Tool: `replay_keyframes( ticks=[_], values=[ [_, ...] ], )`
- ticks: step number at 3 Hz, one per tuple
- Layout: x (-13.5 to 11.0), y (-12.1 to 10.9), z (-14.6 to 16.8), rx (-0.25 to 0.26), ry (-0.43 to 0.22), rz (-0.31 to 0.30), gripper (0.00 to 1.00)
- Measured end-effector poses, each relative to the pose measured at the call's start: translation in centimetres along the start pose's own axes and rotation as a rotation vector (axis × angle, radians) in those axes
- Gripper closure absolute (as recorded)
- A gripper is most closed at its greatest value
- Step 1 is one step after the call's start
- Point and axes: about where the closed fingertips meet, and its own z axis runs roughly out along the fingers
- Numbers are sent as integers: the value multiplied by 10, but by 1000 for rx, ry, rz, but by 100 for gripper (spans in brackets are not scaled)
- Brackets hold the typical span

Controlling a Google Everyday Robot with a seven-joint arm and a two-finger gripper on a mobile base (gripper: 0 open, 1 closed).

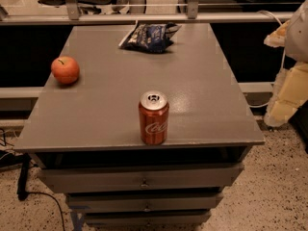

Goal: Pick coke can

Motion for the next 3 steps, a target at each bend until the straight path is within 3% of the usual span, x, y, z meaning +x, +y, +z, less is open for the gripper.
replay_keyframes(
  ticks=[2,3],
  values=[
    [-2,-1,5,-2,-33,1,0],
    [-1,-2,31,-39,-126,16,0]
  ],
)
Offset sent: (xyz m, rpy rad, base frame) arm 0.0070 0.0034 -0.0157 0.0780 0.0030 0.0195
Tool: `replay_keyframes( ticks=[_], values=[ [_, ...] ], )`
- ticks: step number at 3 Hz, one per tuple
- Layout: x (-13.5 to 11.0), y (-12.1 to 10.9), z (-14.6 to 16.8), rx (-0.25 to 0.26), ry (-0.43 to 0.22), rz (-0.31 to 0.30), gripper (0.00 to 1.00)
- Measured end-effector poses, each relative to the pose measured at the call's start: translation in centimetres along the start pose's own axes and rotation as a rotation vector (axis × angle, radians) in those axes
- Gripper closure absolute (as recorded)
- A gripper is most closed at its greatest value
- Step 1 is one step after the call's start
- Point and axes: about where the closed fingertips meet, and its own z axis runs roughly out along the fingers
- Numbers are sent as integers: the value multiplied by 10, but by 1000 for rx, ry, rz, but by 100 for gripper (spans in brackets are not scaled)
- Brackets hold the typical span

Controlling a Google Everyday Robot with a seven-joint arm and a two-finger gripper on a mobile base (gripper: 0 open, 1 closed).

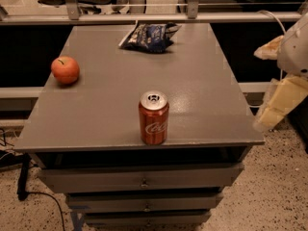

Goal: Pick coke can

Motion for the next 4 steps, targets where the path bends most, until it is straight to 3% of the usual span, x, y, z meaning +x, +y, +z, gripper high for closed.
replay_keyframes(
  ticks=[2,3,4],
  values=[
    [-42,13,79,-164,-413,57,0],
    [-90,28,94,-236,-650,58,0],
    [-134,47,105,-301,-840,53,0]
  ],
)
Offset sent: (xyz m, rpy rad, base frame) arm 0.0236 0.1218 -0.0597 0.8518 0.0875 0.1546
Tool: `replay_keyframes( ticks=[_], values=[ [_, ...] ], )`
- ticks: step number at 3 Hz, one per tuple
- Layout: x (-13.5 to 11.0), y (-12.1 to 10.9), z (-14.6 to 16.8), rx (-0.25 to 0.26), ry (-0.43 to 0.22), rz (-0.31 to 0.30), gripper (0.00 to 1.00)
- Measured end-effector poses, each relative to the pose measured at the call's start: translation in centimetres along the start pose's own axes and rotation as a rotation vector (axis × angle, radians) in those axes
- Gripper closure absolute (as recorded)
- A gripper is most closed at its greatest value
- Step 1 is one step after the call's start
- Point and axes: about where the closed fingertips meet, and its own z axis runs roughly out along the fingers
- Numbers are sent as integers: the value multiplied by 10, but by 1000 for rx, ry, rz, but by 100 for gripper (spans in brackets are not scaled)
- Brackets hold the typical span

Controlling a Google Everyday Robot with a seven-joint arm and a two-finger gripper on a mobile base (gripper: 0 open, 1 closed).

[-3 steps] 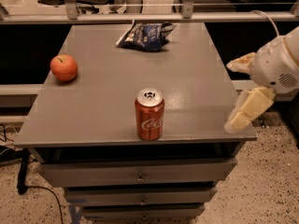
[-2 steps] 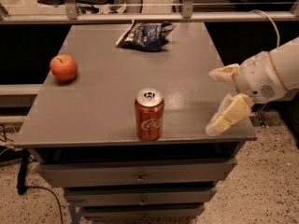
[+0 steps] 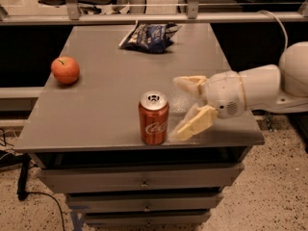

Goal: Pick coke can

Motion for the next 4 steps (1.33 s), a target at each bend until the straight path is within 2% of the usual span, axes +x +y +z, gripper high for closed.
replay_keyframes(
  ticks=[1,2,3,4],
  values=[
    [-13,13,35,-53,-131,-15,0],
    [-11,22,51,-72,-190,-14,0],
    [-9,26,57,-77,-229,-13,18],
    [-10,29,58,-76,-252,-14,41]
  ],
)
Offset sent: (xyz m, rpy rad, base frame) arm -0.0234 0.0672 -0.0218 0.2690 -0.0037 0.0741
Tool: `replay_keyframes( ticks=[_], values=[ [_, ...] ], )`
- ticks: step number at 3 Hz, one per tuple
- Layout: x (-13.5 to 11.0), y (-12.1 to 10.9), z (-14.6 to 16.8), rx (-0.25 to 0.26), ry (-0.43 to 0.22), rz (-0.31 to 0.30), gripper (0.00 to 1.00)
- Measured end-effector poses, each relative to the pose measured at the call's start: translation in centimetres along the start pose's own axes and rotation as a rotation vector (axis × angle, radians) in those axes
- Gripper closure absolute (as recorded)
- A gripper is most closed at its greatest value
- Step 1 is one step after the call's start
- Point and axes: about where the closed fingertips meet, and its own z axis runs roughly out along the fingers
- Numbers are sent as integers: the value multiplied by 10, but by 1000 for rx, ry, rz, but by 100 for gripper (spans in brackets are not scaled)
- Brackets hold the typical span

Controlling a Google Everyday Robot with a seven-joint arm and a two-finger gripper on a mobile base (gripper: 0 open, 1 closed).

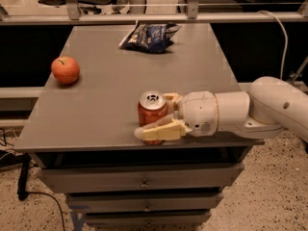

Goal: Pick coke can

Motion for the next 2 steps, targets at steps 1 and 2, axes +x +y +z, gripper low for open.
replay_keyframes(
  ticks=[1,2],
  values=[
    [0,2,-3,4,-15,1,65],
    [-8,-8,-13,10,-6,-23,87]
  ],
)
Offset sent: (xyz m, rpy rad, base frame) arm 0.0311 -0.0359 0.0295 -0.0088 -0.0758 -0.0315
